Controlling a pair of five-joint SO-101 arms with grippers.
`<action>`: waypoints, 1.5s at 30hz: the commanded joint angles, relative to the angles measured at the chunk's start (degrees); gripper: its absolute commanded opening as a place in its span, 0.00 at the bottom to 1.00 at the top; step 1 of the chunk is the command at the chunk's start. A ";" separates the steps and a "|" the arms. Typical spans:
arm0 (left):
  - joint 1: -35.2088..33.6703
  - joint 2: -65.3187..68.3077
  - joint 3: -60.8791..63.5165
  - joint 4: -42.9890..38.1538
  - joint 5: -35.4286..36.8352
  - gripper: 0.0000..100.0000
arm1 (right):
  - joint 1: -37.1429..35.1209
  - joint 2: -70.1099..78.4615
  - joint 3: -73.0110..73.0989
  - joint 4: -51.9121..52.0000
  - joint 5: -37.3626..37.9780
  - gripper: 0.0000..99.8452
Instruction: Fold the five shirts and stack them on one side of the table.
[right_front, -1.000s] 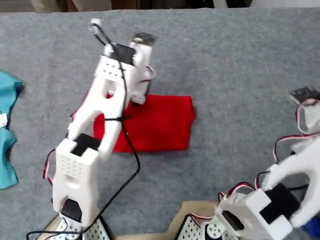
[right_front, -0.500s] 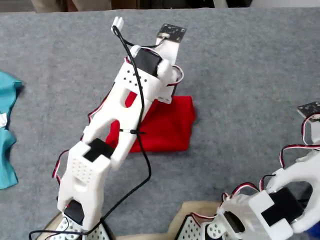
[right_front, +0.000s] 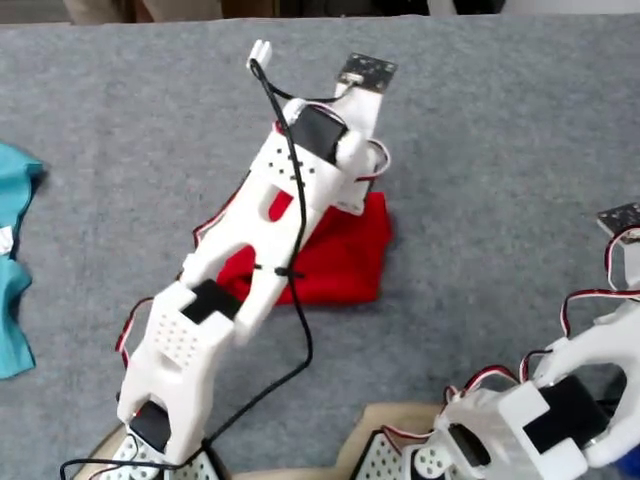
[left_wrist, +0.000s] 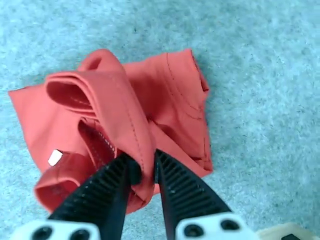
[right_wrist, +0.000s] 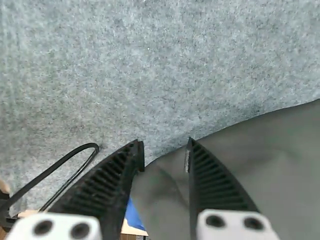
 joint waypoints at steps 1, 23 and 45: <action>-3.69 -0.92 -2.46 0.62 0.18 0.02 | 0.92 -3.21 0.13 -0.53 0.53 0.14; -22.24 -29.58 13.80 0.79 -15.91 0.02 | 0.75 -3.30 -0.04 -0.26 0.53 0.14; 4.13 -15.69 4.92 0.62 -12.04 0.02 | 1.27 -3.30 0.13 -0.26 0.44 0.14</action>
